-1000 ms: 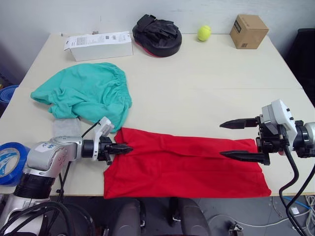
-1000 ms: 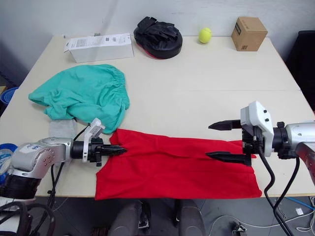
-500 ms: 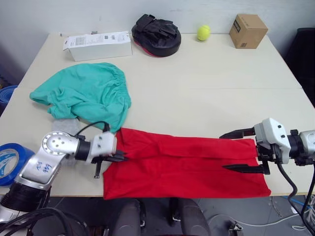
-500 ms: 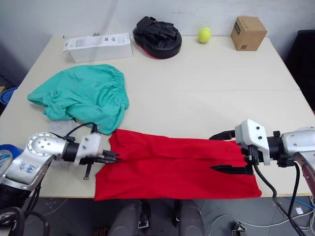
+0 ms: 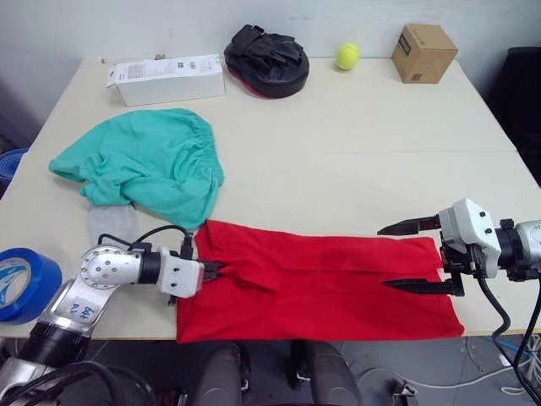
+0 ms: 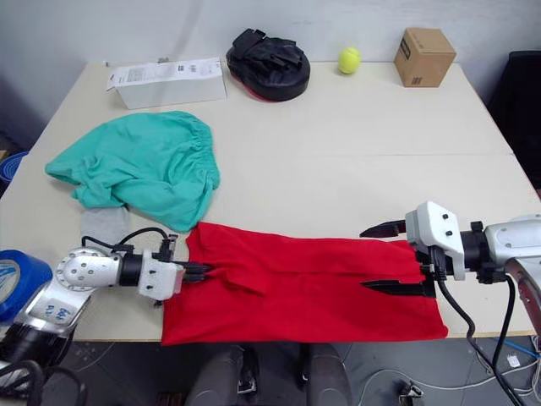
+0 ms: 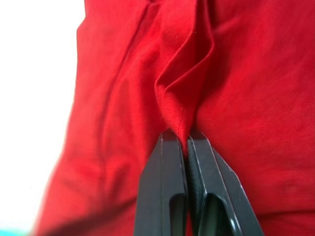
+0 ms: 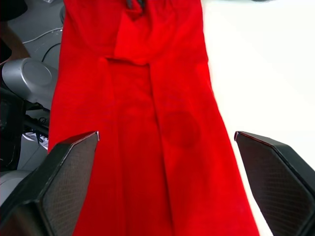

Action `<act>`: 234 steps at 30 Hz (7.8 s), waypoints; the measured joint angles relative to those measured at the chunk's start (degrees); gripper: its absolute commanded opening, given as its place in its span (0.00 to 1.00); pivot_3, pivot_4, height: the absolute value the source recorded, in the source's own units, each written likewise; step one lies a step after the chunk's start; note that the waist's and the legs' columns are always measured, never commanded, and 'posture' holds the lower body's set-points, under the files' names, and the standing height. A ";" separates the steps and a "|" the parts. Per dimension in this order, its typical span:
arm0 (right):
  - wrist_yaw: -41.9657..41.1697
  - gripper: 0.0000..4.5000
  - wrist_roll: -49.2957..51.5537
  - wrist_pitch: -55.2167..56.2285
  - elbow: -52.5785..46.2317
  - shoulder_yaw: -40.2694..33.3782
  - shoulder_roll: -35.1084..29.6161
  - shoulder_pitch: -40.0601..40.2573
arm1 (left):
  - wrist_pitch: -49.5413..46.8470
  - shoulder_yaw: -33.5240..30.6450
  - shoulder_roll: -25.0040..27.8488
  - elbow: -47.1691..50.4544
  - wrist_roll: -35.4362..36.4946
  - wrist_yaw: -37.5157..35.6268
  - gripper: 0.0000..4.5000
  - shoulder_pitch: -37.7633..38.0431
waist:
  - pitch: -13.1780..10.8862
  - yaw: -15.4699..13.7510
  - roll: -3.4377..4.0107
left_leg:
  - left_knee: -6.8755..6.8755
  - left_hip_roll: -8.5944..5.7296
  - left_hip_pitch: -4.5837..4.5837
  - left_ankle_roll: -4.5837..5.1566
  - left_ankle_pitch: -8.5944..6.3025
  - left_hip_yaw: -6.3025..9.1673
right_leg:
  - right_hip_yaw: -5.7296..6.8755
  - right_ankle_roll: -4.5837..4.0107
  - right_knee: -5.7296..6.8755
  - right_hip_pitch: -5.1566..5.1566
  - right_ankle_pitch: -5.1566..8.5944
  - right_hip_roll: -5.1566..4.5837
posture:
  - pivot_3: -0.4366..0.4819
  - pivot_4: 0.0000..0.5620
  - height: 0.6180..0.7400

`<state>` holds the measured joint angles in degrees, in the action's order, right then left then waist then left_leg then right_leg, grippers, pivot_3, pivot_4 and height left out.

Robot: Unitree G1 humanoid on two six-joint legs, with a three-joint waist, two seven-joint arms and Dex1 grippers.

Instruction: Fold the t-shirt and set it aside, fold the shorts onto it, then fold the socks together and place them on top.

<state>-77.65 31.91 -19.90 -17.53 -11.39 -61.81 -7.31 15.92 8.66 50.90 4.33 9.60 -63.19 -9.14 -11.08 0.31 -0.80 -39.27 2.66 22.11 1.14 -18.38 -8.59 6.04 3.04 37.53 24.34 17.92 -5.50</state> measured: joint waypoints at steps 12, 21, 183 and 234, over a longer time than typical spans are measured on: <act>-1.22 0.86 -2.49 2.58 5.57 0.36 0.12 -0.58 | -33.37 -10.91 13.29 15.80 23.10 -7.68 0.77 4.21 | -0.01 -0.42 -0.02 | -0.01 -0.08 0.00 0.00 0.04 0.04 | 0.00 0.00 -0.02 -0.03 0.00 -0.02 | 0.48 0.27 1.00; -0.69 0.13 -11.01 7.27 16.55 13.21 9.07 -14.05 | -48.54 -3.05 -2.58 5.57 23.06 2.61 0.14 -16.74 | 0.00 0.04 -0.04 | 0.02 -0.06 0.04 -0.06 0.11 -0.14 | -0.07 0.03 0.12 0.12 -0.01 0.18 | 0.48 0.27 1.00; 0.36 0.00 -30.76 9.18 41.25 22.25 3.74 -25.72 | -52.21 0.35 -10.37 10.95 17.06 -5.02 1.00 -26.46 | 0.32 0.05 -0.30 | 0.17 0.01 -0.86 -0.20 -0.09 0.04 | -0.07 0.03 -0.14 -0.83 0.20 0.11 | 0.48 0.27 1.00; 27.46 0.00 -65.26 41.20 93.34 38.12 25.15 -68.96 | -52.20 -5.49 -8.29 15.32 17.36 2.82 1.00 -19.07 | 0.14 1.64 -0.01 | 0.26 0.04 -0.70 -0.28 -0.05 -0.01 | -0.09 -0.09 0.00 -0.58 0.27 0.11 | 0.48 0.27 1.00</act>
<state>-50.20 -33.35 21.29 75.82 26.73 -36.66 -76.26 -36.28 3.17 42.61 19.65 26.96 -60.37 -28.21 -10.94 1.95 -0.81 -39.01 2.70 21.41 0.86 -18.43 -8.60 5.96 2.96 37.53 23.76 18.19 -5.39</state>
